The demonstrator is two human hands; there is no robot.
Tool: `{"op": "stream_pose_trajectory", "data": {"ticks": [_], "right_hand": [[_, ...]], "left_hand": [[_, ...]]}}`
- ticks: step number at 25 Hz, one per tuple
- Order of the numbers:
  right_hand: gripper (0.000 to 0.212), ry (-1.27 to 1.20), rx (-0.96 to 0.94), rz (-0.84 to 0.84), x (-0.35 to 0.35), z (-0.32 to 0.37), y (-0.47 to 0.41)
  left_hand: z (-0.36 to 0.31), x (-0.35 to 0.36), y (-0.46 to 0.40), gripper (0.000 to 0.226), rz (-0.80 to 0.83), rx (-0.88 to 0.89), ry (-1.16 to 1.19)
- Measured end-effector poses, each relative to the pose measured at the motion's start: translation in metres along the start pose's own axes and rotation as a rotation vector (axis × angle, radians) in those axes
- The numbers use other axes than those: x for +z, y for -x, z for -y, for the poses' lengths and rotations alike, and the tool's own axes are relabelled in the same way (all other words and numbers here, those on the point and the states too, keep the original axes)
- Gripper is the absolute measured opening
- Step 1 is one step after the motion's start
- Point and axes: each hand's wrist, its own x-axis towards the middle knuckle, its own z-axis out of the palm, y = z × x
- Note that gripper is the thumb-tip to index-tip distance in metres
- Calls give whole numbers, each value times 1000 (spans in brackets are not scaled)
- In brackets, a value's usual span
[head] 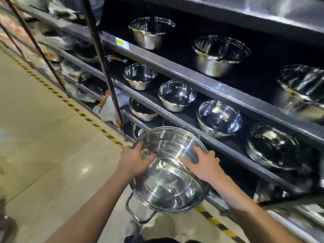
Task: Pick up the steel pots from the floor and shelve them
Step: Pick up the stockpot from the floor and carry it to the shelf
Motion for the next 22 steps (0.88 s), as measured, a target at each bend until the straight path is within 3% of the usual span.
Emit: {"op": "stream_pose_trajectory", "data": {"ticks": [7,11,17,22], "right_hand": [[89,-157,328,-196,10,-43,28],[91,-295,510,-224,21,-89,39],[90,-166,525,-186,42,-149,37],[89,-266,585,-123,72,-189,26]], "left_hand": [[-61,10,-69,90,265,266,-85],[-110,44,-80,86,361,381,-131],[-140,105,-87,92,481,430,-218],[-149,175,-111,84,512,391,-247]]}}
